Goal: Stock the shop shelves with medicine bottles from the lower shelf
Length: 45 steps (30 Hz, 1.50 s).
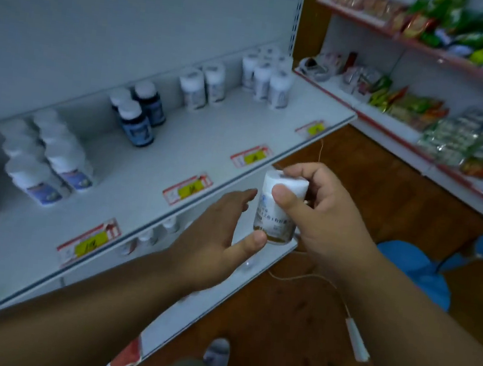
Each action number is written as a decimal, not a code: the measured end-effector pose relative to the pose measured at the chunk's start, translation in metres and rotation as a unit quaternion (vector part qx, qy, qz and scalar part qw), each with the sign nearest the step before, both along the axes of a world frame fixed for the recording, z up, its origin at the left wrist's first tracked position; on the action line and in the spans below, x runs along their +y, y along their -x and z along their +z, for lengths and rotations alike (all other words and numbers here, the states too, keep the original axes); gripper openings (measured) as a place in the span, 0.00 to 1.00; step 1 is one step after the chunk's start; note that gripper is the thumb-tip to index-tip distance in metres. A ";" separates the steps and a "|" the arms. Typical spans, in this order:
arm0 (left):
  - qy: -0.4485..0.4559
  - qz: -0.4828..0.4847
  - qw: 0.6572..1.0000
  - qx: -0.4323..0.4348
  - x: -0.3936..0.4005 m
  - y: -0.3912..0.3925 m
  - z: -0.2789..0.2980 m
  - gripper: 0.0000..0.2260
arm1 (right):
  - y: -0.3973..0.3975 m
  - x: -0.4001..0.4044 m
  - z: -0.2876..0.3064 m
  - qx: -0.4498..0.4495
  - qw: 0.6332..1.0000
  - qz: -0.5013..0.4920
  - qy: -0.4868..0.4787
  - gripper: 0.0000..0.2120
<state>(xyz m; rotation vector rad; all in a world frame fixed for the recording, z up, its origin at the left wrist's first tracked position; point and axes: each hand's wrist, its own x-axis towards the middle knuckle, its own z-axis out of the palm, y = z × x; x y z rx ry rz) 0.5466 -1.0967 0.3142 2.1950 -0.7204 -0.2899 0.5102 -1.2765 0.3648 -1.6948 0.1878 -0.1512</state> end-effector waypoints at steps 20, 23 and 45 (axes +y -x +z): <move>-0.263 0.334 0.905 -0.032 -0.050 -0.167 -0.013 0.44 | -0.267 -0.028 0.006 -0.134 0.880 0.291 0.352 0.15; -0.296 0.339 0.893 -0.009 -0.038 -0.192 -0.022 0.44 | -0.291 -0.003 -0.004 -0.143 0.861 0.302 0.383 0.16; -0.284 0.384 0.879 -0.013 -0.033 -0.223 -0.030 0.38 | -0.333 0.011 -0.024 -0.180 0.810 0.319 0.458 0.22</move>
